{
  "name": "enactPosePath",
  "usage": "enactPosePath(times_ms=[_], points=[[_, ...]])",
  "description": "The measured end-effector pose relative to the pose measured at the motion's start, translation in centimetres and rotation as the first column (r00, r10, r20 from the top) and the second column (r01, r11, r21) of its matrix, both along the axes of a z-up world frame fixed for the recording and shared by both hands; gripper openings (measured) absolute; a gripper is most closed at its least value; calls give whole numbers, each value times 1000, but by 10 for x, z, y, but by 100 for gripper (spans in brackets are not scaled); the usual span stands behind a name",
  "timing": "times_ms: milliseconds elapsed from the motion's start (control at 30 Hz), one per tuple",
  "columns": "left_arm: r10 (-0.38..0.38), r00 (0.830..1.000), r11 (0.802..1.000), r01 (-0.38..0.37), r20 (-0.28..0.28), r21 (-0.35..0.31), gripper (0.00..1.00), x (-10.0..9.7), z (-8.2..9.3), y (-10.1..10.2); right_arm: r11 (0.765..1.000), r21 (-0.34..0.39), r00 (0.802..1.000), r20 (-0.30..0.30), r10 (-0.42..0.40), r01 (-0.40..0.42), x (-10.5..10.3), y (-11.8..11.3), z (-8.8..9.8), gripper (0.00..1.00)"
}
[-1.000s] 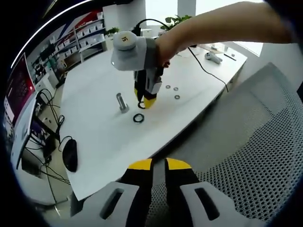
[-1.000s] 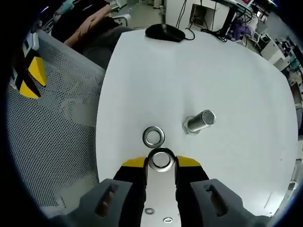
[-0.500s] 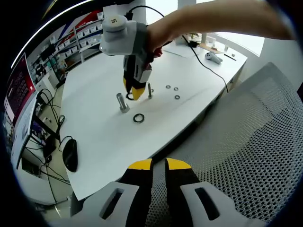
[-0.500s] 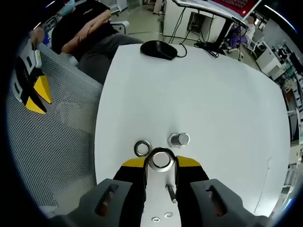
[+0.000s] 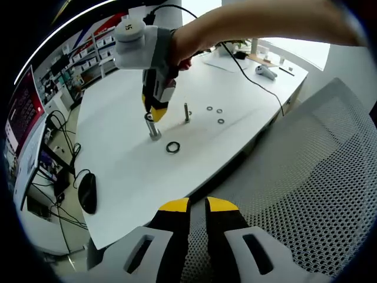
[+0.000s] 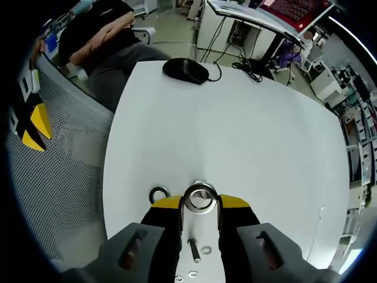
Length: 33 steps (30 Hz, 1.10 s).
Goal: Place the washer onto the threaded stud by aligning its center hole with the stud, sliding it down to the base, and recovering from edge contact or off-axis alignment until the washer reaches the visible bottom stop.
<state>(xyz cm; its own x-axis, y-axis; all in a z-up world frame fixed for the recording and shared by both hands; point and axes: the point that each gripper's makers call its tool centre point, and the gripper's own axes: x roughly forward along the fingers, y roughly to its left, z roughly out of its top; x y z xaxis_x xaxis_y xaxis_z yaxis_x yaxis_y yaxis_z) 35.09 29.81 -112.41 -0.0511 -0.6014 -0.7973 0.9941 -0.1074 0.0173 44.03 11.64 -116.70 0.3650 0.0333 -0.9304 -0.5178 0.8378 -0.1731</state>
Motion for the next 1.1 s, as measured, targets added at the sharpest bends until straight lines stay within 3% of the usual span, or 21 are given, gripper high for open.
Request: enactPosePath(times_ms=[433, 1100], points=[[1, 1000, 1000, -1, -2, 1, 7, -1, 0, 0, 1000, -14, 997, -82, 13, -14, 8, 0, -10, 23], [4, 1000, 1000, -4, -5, 3, 7, 0, 0, 0, 999, -11, 980, -195, 35, -38, 8, -1, -58, 23]])
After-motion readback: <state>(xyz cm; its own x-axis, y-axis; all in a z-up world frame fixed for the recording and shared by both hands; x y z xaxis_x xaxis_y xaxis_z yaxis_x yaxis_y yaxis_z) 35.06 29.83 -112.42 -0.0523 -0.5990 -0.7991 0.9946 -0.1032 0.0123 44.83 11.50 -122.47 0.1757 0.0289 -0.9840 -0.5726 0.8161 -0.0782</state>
